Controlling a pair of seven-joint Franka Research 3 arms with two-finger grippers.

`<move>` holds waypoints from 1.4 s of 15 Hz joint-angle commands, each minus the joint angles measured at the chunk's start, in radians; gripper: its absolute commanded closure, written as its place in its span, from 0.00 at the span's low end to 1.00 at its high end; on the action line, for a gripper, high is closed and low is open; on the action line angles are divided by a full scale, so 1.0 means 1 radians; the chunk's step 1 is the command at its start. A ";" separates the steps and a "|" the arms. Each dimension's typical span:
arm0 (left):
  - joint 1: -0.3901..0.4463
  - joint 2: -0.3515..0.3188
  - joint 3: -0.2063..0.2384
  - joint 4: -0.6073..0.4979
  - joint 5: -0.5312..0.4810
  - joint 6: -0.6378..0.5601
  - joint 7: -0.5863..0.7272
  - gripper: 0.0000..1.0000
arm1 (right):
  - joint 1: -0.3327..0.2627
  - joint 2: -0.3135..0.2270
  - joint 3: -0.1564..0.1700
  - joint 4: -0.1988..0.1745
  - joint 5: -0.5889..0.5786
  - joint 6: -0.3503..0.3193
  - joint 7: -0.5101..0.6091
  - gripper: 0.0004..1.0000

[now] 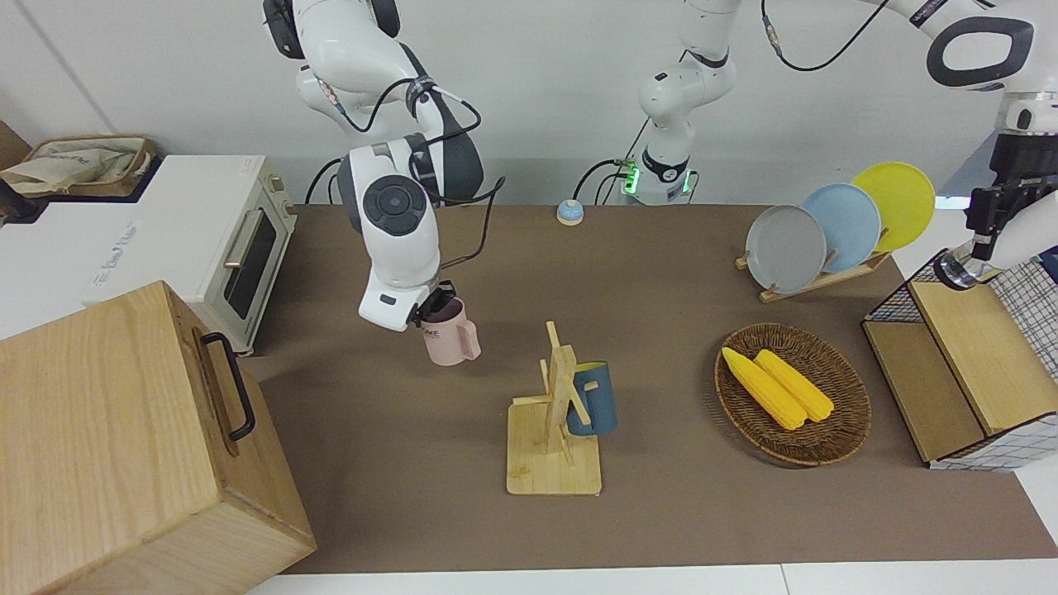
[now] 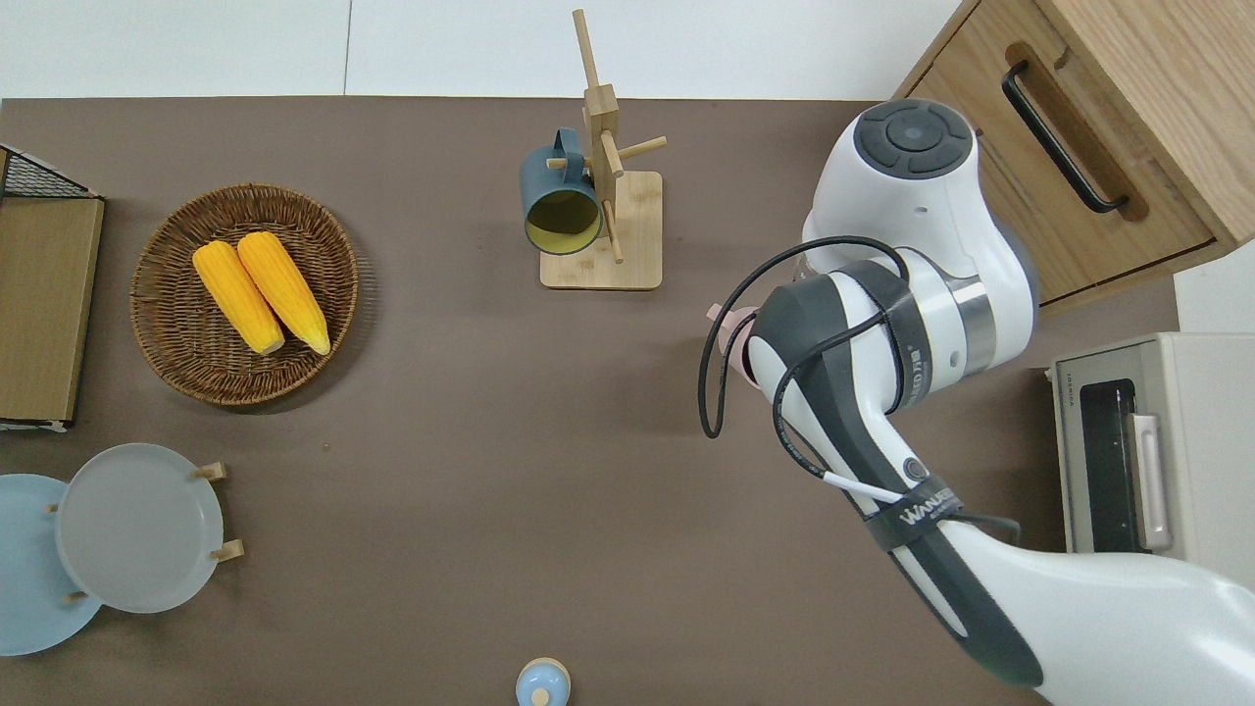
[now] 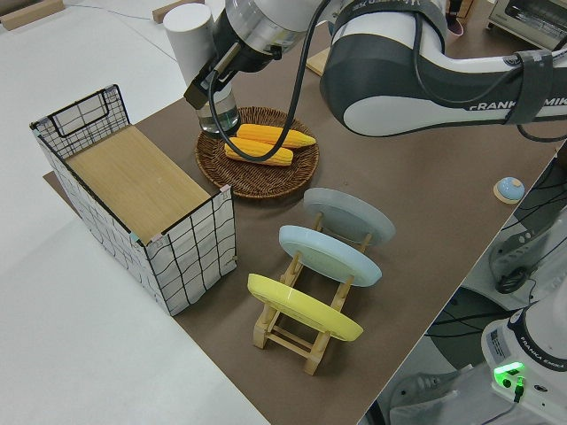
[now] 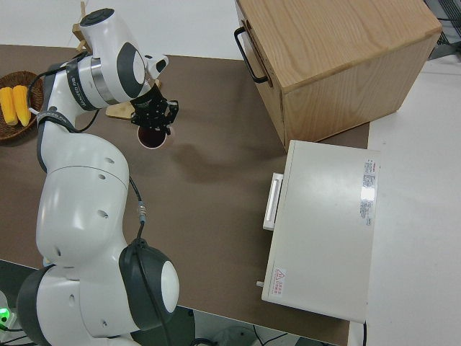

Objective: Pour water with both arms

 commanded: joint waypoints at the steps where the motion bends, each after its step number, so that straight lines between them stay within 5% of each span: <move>1: -0.025 -0.132 -0.038 -0.193 0.065 0.137 -0.122 1.00 | 0.051 -0.036 0.004 -0.042 0.096 -0.023 0.188 1.00; 9: -0.017 -0.302 -0.147 -0.419 0.089 0.180 -0.239 1.00 | 0.198 -0.011 0.004 -0.039 0.288 0.006 0.553 1.00; 15: -0.014 -0.383 -0.233 -0.520 0.158 0.176 -0.340 1.00 | 0.263 0.044 0.004 -0.030 0.400 0.117 0.724 1.00; 21: -0.023 -0.457 -0.294 -0.597 0.158 0.113 -0.360 1.00 | 0.280 0.147 0.004 0.090 0.469 0.157 0.801 1.00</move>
